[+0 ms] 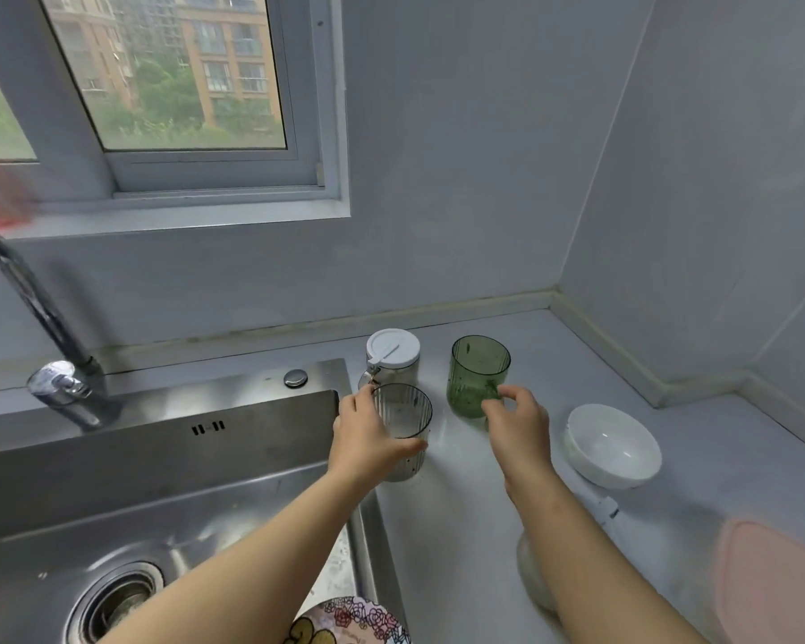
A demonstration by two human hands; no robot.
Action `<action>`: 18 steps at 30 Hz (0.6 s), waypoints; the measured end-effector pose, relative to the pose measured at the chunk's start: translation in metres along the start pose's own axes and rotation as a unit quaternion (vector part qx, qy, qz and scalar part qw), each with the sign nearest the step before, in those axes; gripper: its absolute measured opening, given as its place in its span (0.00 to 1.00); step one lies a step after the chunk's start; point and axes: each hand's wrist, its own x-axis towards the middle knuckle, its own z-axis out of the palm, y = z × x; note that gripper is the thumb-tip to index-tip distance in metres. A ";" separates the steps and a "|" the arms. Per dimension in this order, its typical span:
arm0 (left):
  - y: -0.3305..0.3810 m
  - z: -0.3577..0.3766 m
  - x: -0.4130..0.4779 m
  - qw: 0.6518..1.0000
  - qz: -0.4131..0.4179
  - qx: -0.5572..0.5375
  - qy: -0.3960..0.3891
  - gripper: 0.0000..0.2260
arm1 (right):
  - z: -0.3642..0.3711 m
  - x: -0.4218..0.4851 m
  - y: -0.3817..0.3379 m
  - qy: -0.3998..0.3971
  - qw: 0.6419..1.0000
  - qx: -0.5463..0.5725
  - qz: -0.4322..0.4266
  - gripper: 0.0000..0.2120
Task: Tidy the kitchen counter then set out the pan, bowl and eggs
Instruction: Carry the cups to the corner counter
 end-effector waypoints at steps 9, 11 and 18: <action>0.000 -0.002 0.000 0.997 -0.025 -0.071 -0.019 0.42 | 0.015 0.033 0.005 -0.033 0.998 -0.047 -0.002 0.29; -0.004 -0.007 0.001 0.990 -0.041 -0.131 0.015 0.36 | 0.019 0.039 0.007 -0.037 0.998 -0.037 0.017 0.28; -0.027 -0.026 -0.001 0.973 -0.106 -0.205 0.012 0.11 | 0.029 0.052 0.024 -0.030 0.995 -0.051 0.084 0.10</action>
